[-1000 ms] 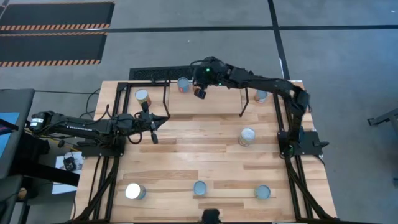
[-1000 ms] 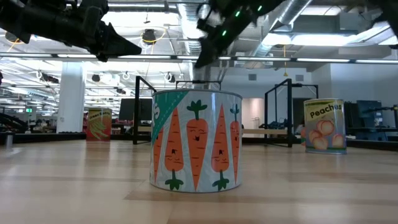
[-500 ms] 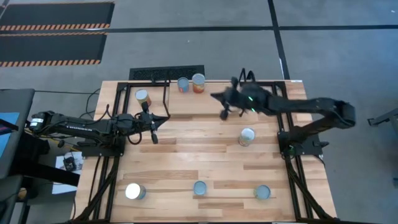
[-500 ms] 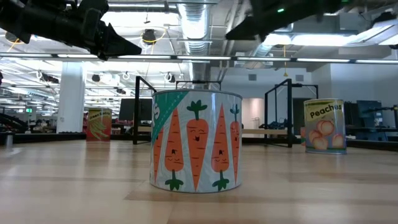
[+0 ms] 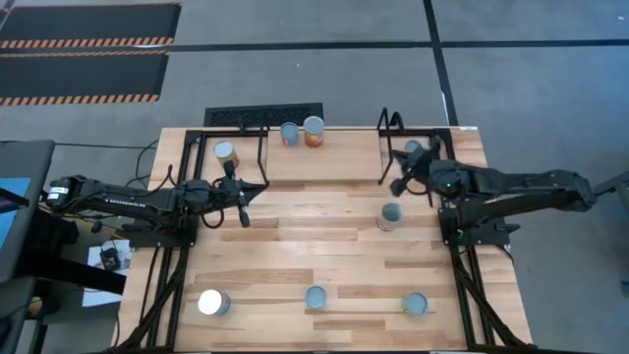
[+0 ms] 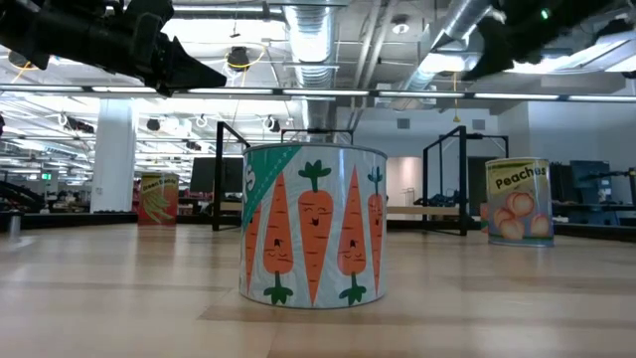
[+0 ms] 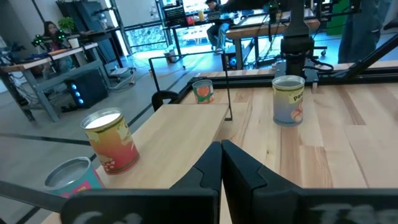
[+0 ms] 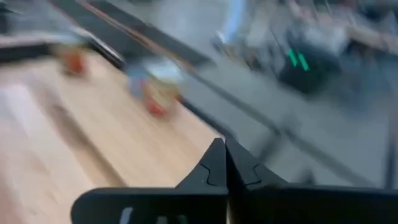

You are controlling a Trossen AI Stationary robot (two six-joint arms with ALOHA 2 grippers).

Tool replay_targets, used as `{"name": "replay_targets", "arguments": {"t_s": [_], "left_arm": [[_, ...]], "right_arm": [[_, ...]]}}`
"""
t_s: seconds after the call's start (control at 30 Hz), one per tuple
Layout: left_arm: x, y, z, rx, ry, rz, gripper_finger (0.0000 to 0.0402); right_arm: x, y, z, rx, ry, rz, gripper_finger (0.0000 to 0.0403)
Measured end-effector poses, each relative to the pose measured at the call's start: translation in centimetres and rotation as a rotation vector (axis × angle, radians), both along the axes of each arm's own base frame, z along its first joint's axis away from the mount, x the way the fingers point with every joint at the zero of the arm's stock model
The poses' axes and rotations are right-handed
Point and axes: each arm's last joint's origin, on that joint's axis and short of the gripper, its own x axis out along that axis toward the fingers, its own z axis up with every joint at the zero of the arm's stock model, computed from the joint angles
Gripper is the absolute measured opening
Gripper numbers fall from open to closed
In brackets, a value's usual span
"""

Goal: Pick and place cans onto a shelf
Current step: Put the green can on the shelf

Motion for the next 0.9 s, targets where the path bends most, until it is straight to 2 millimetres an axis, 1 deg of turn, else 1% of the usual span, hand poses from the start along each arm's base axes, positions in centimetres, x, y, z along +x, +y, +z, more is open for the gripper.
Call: {"name": "replay_targets", "arguments": {"t_s": [0.1,0.2,0.37,0.47,0.57,0.63,0.77,0.9], "left_arm": [[0.0,0.0,0.0,0.000,0.000,0.000,0.0000],[0.0,0.0,0.0,0.000,0.000,0.000,0.0000],[0.0,0.0,0.1,0.000,-0.007,-0.001,0.0000],[0.0,0.0,0.1,-0.009,-0.011,0.001,0.0000],[0.0,0.0,0.1,-0.025,-0.016,-0.003,0.0000],[0.0,0.0,0.1,-0.027,-0.016,-0.015,0.0000],[0.0,-0.1,0.1,-0.029,-0.017,-0.019,0.0000],[0.0,-0.1,0.1,-0.030,-0.017,-0.019,0.0000]], "right_arm": [[-2.1,-1.5,-1.1,0.123,0.017,-0.173,0.0004],[-3.5,-3.2,-1.9,0.257,0.027,-0.288,0.0004],[-4.3,-6.5,-3.2,0.473,0.022,-0.364,0.0007],[-4.7,-8.6,-4.3,0.581,0.013,-0.464,0.0027],[-4.8,-10.1,-5.4,0.662,0.012,-0.561,0.0057],[-4.6,-10.8,-6.0,0.679,0.016,-0.589,0.0076],[-3.3,-11.6,-6.6,0.656,0.033,-0.562,0.0108],[-2.3,-12.4,-7.2,0.603,0.083,-0.531,0.0125]]}}
